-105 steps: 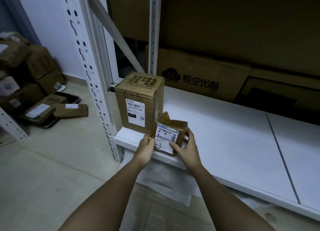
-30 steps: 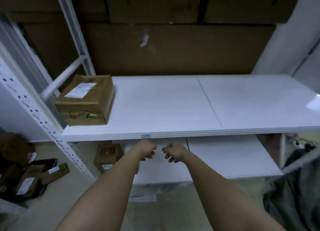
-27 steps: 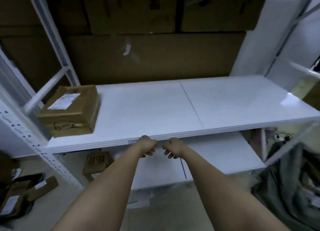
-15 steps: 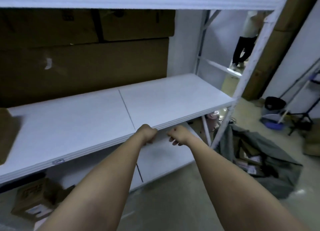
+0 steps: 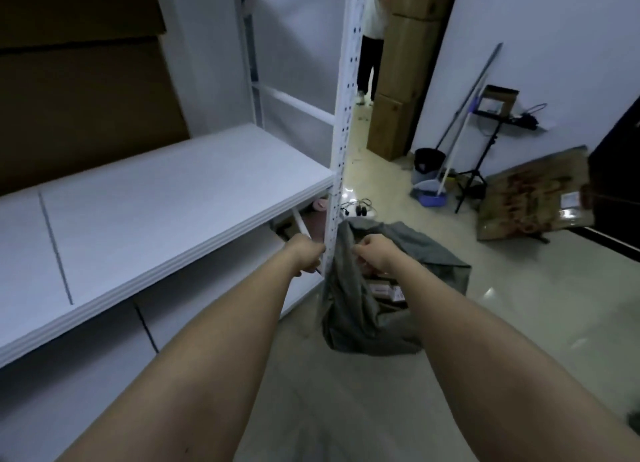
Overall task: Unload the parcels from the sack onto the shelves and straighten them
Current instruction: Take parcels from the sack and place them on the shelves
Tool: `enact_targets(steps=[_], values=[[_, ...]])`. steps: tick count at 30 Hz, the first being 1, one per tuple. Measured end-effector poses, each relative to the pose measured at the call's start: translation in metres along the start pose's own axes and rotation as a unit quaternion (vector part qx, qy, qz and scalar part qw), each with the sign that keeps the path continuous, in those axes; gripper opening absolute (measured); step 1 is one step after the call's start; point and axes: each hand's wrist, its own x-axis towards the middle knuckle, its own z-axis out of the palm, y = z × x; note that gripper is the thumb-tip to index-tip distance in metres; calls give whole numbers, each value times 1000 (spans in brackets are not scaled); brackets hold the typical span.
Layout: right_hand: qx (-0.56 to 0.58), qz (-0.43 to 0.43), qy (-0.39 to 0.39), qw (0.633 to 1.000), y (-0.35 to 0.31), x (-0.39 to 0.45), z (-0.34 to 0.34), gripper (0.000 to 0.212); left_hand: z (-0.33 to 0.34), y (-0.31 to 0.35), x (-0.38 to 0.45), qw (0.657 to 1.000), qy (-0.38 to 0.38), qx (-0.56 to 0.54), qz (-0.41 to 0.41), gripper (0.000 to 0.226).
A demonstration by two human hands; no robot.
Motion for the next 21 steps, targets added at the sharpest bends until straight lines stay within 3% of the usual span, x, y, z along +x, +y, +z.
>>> enact_targets(steps=[8, 21], values=[[4, 61, 14, 998, 56, 96, -54, 18, 43, 46, 109, 999, -43, 6, -9, 32], [8, 133, -25, 991, 125, 252, -106, 16, 91, 96, 278, 989, -108, -1, -98, 39]])
